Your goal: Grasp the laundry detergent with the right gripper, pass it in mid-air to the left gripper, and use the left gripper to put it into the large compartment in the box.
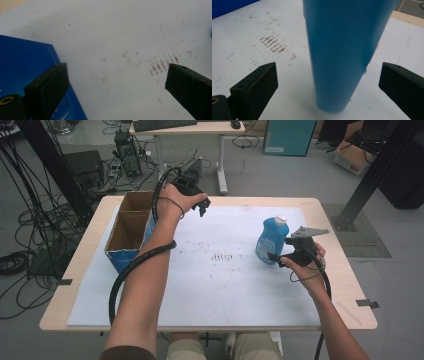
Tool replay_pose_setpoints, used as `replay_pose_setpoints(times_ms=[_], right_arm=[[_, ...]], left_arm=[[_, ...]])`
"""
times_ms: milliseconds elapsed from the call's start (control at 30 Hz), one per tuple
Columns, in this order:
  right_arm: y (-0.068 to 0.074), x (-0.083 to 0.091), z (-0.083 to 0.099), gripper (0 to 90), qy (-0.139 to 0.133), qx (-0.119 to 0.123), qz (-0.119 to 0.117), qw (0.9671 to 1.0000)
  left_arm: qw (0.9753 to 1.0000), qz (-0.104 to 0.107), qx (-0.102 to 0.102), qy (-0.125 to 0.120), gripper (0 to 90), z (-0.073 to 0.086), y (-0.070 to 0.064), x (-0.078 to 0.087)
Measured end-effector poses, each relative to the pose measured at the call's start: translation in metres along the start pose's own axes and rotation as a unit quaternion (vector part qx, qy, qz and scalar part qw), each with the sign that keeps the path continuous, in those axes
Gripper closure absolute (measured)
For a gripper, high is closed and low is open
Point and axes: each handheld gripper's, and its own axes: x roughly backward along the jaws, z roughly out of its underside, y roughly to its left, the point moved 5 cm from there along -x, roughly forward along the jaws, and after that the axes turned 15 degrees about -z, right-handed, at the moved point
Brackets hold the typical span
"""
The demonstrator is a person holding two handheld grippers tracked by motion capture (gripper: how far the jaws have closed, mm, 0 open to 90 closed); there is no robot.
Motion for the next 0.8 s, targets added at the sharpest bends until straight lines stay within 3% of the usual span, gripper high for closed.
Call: replay_pose_setpoints(times_ms=[800], right_arm=[[-0.004, -0.015, 0.003, 1.4, -0.031, 0.006, 0.018, 0.9993]], left_arm=[[1.0000, 0.002, 0.000, -0.001, 5.6, 0.000, 0.001, 0.000]])
